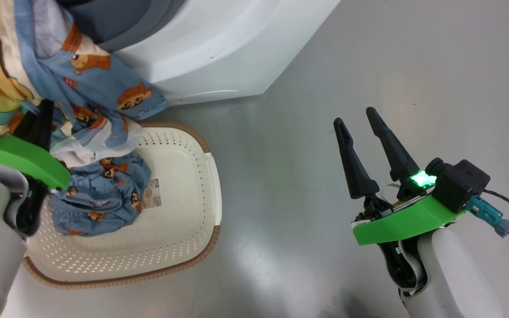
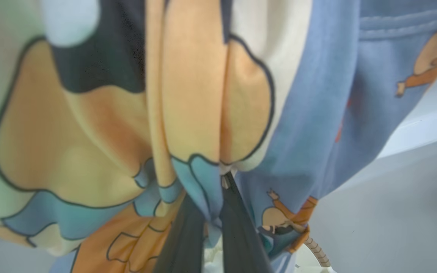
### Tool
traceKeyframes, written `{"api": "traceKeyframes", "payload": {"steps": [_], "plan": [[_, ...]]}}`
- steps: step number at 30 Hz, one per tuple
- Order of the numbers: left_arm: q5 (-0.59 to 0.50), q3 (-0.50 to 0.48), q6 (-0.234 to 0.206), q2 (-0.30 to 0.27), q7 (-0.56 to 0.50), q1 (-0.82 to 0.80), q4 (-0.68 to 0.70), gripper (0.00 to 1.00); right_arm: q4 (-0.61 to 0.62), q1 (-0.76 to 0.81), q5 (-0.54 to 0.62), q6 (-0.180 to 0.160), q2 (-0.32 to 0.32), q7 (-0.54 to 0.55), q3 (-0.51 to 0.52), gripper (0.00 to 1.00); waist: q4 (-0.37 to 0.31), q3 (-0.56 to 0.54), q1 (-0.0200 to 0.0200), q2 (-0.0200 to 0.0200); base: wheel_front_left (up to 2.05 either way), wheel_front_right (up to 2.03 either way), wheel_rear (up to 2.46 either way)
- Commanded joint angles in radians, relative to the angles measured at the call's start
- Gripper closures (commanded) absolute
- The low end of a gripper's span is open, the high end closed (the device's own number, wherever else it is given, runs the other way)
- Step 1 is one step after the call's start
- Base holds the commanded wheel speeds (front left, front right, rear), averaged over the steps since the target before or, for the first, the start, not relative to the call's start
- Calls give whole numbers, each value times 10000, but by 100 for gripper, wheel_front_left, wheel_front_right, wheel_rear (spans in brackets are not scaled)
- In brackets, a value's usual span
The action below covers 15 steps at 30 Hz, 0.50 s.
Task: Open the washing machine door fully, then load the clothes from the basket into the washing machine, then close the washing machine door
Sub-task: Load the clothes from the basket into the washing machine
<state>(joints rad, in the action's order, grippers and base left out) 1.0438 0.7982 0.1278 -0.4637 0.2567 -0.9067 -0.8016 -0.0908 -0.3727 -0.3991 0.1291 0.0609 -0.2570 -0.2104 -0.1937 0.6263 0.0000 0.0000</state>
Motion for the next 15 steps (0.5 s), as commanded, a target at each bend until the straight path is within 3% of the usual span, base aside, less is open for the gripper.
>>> {"api": "traceKeyframes", "payload": {"steps": [1,6,15], "plan": [[61,-222,29,-456,51,-148,166,100,258,51,39,16,-105,-48,-156,0,37,-3,0,0,0,0,0],[76,-434,29,-450,51,13,616,100,288,38,38,16,-106,-48,-63,0,181,-20,0,0,0,0,0],[-625,-2353,29,-158,51,1215,2688,100,329,100,80,16,-106,-48,175,0,561,-128,0,0,0,0,0]]}}
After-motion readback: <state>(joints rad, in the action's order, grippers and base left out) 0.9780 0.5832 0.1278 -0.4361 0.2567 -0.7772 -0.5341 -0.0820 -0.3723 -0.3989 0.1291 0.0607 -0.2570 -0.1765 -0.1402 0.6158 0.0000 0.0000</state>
